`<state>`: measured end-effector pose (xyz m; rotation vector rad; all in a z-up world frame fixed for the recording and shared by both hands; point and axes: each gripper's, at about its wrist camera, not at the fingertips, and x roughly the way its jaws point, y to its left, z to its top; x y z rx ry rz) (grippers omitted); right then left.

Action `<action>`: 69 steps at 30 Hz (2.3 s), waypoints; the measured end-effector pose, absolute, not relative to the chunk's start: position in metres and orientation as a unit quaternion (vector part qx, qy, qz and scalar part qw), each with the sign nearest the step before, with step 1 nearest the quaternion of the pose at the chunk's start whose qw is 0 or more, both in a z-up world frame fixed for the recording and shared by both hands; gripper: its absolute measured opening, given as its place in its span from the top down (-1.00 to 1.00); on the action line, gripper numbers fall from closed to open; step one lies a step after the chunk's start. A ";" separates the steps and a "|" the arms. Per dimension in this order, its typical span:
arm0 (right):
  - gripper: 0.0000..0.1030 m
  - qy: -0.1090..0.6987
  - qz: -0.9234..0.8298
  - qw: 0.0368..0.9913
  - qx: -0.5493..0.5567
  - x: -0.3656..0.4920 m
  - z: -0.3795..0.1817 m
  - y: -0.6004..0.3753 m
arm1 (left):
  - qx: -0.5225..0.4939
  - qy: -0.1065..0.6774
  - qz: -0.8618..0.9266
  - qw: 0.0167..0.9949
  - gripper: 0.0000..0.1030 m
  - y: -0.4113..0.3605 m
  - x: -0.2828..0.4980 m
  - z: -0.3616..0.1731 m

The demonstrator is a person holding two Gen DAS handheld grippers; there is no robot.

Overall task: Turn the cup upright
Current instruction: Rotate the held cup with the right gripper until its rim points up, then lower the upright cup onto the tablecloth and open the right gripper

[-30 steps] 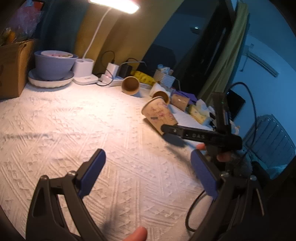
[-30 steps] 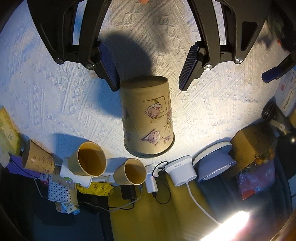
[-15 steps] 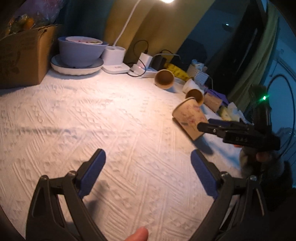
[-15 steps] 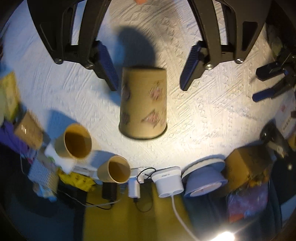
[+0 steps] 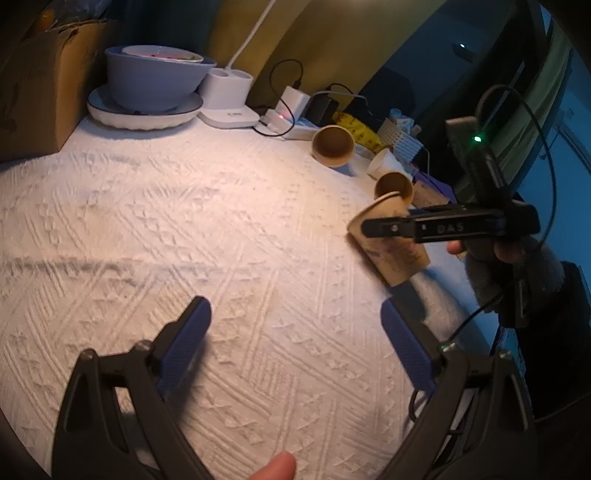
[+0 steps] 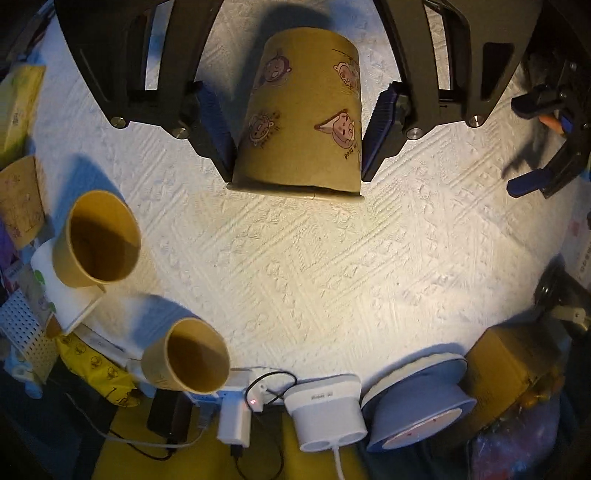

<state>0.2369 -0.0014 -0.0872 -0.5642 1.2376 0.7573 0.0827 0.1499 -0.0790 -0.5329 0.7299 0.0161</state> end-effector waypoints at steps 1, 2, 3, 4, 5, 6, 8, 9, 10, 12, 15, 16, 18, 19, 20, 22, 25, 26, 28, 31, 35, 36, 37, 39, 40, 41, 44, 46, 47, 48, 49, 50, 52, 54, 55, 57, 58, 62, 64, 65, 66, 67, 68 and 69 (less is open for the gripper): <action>-0.31 0.552 0.342 0.718 -0.251 0.236 -0.084 -0.004 | -0.258 0.353 0.008 0.899 -0.83 0.150 0.083 -0.079; -0.30 0.543 0.341 0.728 -0.243 0.234 -0.078 -0.008 | -0.258 0.353 0.006 0.899 -0.83 0.150 0.083 -0.079; -0.30 0.537 0.341 0.735 -0.237 0.232 -0.074 -0.010 | -0.256 0.354 0.005 0.900 -0.83 0.149 0.083 -0.079; -0.30 0.521 0.345 0.746 -0.230 0.226 -0.068 -0.015 | -0.254 0.354 0.003 0.900 -0.83 0.148 0.083 -0.079; -0.30 0.505 0.349 0.757 -0.224 0.221 -0.063 -0.018 | -0.251 0.354 0.003 0.901 -0.83 0.147 0.083 -0.078; -0.30 0.484 0.350 0.772 -0.217 0.213 -0.057 -0.024 | -0.249 0.354 0.002 0.902 -0.83 0.146 0.083 -0.078; -0.30 0.453 0.349 0.794 -0.203 0.199 -0.051 -0.033 | -0.245 0.354 0.003 0.903 -0.83 0.144 0.083 -0.076; -0.30 0.441 0.348 0.804 -0.196 0.192 -0.050 -0.038 | -0.243 0.353 0.005 0.903 -0.83 0.143 0.083 -0.076; -0.30 0.425 0.342 0.817 -0.188 0.182 -0.050 -0.046 | -0.242 0.353 0.008 0.904 -0.83 0.142 0.083 -0.075; -0.31 0.392 0.327 0.843 -0.169 0.164 -0.050 -0.060 | -0.240 0.352 0.012 0.905 -0.83 0.141 0.081 -0.074; -0.31 0.346 0.314 0.873 -0.139 0.139 -0.051 -0.078 | -0.236 0.349 0.015 0.907 -0.83 0.134 0.079 -0.072; -0.31 0.332 0.304 0.883 -0.136 0.130 -0.053 -0.081 | -0.234 0.348 0.015 0.908 -0.83 0.132 0.079 -0.072; -0.30 0.310 0.296 0.894 -0.126 0.117 -0.057 -0.086 | -0.227 0.349 0.018 0.909 -0.83 0.126 0.078 -0.070; -0.31 0.314 0.294 0.894 -0.128 0.116 -0.057 -0.086 | -0.225 0.350 0.020 0.909 -0.83 0.125 0.077 -0.070; -0.31 0.305 0.293 0.897 -0.125 0.112 -0.054 -0.089 | -0.224 0.350 0.021 0.909 -0.83 0.123 0.076 -0.070; -0.31 0.287 0.292 0.904 -0.119 0.109 -0.050 -0.092 | -0.226 0.350 0.025 0.909 -0.83 0.120 0.074 -0.069; -0.31 0.300 0.298 0.898 -0.122 0.106 -0.052 -0.095 | -0.226 0.349 0.032 0.909 -0.83 0.117 0.072 -0.068; -0.31 0.307 0.297 0.895 -0.125 0.106 -0.055 -0.097 | -0.226 0.349 0.033 0.909 -0.82 0.115 0.071 -0.068; -0.31 0.318 0.291 0.893 -0.129 0.103 -0.062 -0.103 | -0.225 0.351 0.035 0.909 -0.83 0.112 0.070 -0.068; -0.32 0.312 0.290 0.897 -0.116 0.098 -0.060 -0.113 | -0.222 0.357 0.033 0.907 -0.83 0.106 0.071 -0.071; -0.32 0.310 0.292 0.898 -0.110 0.094 -0.059 -0.123 | -0.215 0.364 0.026 0.906 -0.83 0.098 0.073 -0.072; -0.32 0.308 0.293 0.899 -0.109 0.091 -0.058 -0.125 | -0.213 0.363 0.025 0.907 -0.83 0.096 0.073 -0.071; -0.32 0.305 0.294 0.899 -0.109 0.089 -0.058 -0.128 | -0.211 0.362 0.025 0.908 -0.83 0.094 0.072 -0.071; -0.33 0.298 0.297 0.900 -0.110 0.082 -0.057 -0.132 | -0.210 0.361 0.025 0.908 -0.83 0.092 0.072 -0.070; -0.33 0.297 0.298 0.900 -0.111 0.080 -0.057 -0.134 | -0.209 0.360 0.025 0.909 -0.83 0.090 0.072 -0.070; -0.33 0.297 0.300 0.899 -0.113 0.077 -0.057 -0.136 | -0.207 0.359 0.025 0.910 -0.83 0.089 0.071 -0.070; -0.33 0.303 0.302 0.896 -0.119 0.071 -0.060 -0.140 | -0.202 0.360 0.022 0.911 -0.83 0.083 0.069 -0.071; -0.33 0.312 0.300 0.893 -0.121 0.070 -0.066 -0.144 | -0.197 0.358 0.021 0.912 -0.83 0.079 0.066 -0.070; -0.33 0.316 0.299 0.893 -0.119 0.071 -0.068 -0.146 | -0.195 0.357 0.020 0.913 -0.83 0.077 0.065 -0.069; -0.33 0.321 0.297 0.892 -0.116 0.071 -0.071 -0.149 | -0.192 0.356 0.019 0.914 -0.83 0.075 0.063 -0.069; -0.33 0.323 0.296 0.892 -0.114 0.071 -0.072 -0.150 | -0.190 0.355 0.019 0.915 -0.83 0.073 0.062 -0.068; -0.33 0.322 0.295 0.893 -0.114 0.071 -0.072 -0.151 | -0.188 0.354 0.017 0.916 -0.83 0.072 0.061 -0.068; -0.33 0.321 0.295 0.893 -0.113 0.070 -0.070 -0.152 | -0.187 0.354 0.013 0.916 -0.83 0.070 0.061 -0.067; -0.33 0.317 0.297 0.893 -0.114 0.068 -0.068 -0.152 | -0.185 0.353 0.009 0.917 -0.83 0.067 0.060 -0.066; -0.35 0.315 0.298 0.893 -0.116 0.067 -0.067 -0.152 | -0.182 0.353 0.008 0.918 -0.83 0.066 0.059 -0.066; -0.46 0.310 0.296 0.895 -0.127 0.064 -0.068 -0.150 | -0.179 0.350 0.007 0.919 -0.83 0.065 0.058 -0.064; -0.51 0.309 0.294 0.895 -0.129 0.064 -0.068 -0.149 | -0.179 0.350 0.007 0.920 -0.83 0.064 0.057 -0.064; -0.64 0.307 0.299 0.894 -0.130 0.062 -0.065 -0.148 | -0.177 0.347 0.008 0.921 -0.83 0.064 0.054 -0.061; -0.72 0.306 0.301 0.894 -0.128 0.060 -0.063 -0.147 | -0.176 0.345 0.008 0.922 -0.83 0.063 0.053 -0.059; -0.74 0.306 0.301 0.894 -0.127 0.060 -0.061 -0.147 | -0.174 0.344 0.008 0.923 -0.83 0.063 0.052 -0.058; -0.75 0.306 0.300 0.895 -0.127 0.059 -0.059 -0.147 | -0.173 0.342 0.007 0.924 -0.83 0.063 0.051 -0.057; -0.75 0.306 0.298 0.895 -0.128 0.058 -0.058 -0.146 | -0.172 0.339 0.007 0.925 -0.83 0.063 0.050 -0.055; -0.76 0.306 0.296 0.896 -0.129 0.057 -0.056 -0.145 | -0.170 0.337 0.007 0.926 -0.83 0.062 0.048 -0.054; -0.76 0.307 0.295 0.895 -0.130 0.056 -0.054 -0.145 | -0.168 0.334 0.007 0.927 -0.83 0.062 0.046 -0.052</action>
